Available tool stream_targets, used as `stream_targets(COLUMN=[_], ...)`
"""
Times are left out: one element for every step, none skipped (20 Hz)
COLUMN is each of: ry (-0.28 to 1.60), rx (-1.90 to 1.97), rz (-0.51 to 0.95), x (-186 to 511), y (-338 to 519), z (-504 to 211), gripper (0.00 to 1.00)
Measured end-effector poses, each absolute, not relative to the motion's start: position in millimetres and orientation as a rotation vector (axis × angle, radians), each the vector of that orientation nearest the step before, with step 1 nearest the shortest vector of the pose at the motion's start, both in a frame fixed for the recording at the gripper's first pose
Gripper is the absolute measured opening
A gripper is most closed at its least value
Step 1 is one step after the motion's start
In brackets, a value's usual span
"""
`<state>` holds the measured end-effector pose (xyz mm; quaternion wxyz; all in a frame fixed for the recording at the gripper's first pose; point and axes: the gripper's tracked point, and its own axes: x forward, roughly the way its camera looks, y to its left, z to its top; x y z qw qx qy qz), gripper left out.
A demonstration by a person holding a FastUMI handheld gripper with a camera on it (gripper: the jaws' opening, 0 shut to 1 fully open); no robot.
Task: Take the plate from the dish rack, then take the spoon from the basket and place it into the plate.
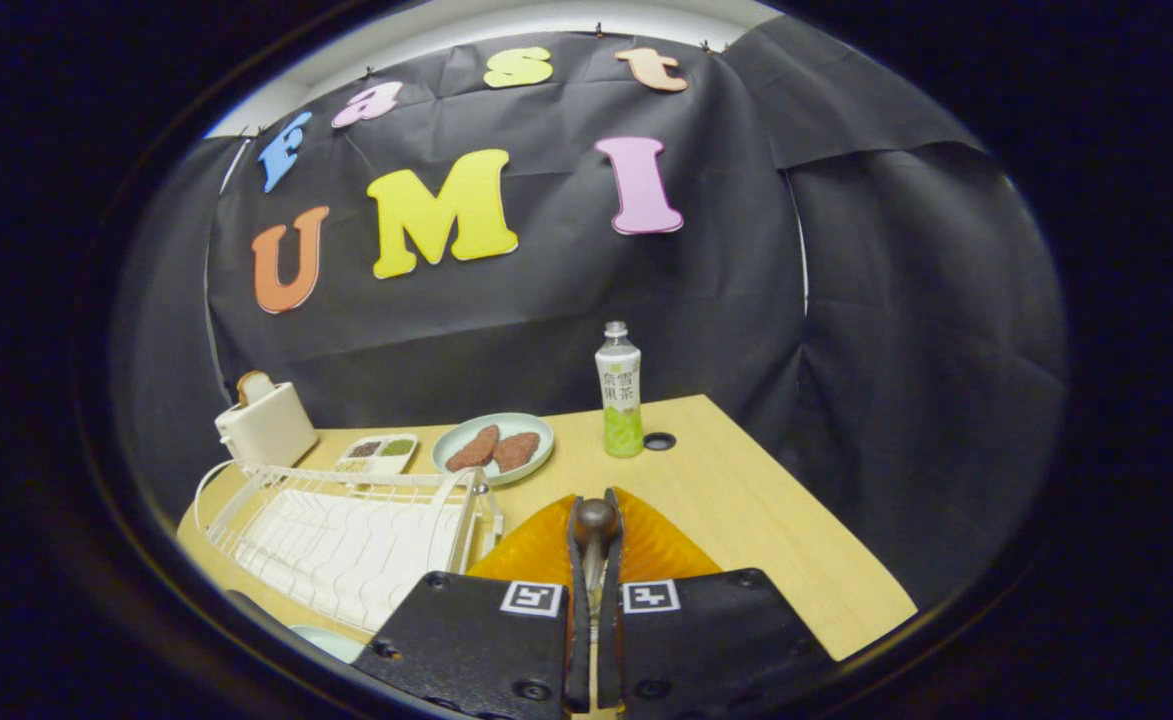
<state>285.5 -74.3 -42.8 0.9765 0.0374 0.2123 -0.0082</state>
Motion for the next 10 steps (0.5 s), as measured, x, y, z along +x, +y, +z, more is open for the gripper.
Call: stream_targets(ry=[0.410,0.390,0.378,0.385,0.381,0.359,0.330,0.296,0.278,0.271], rx=[0.059,0.046,0.039,0.033,0.023,0.005,-0.022,-0.038,-0.038,-0.025], rz=[-0.025,-0.026,-0.025,-0.020,-0.009,-0.012,-0.017,-0.017,-0.005,0.022], x=[285,284,282,279,275,276,277,275,268,258], y=[-75,-75,-73,-68,-63,-62,-62,-59,-49,-38], z=[-31,-19,-8,3,18,36,54,72,86,96], gripper=[0.08,0.08,0.08,0.08,0.08,0.08,0.08,0.08,0.08,0.08])
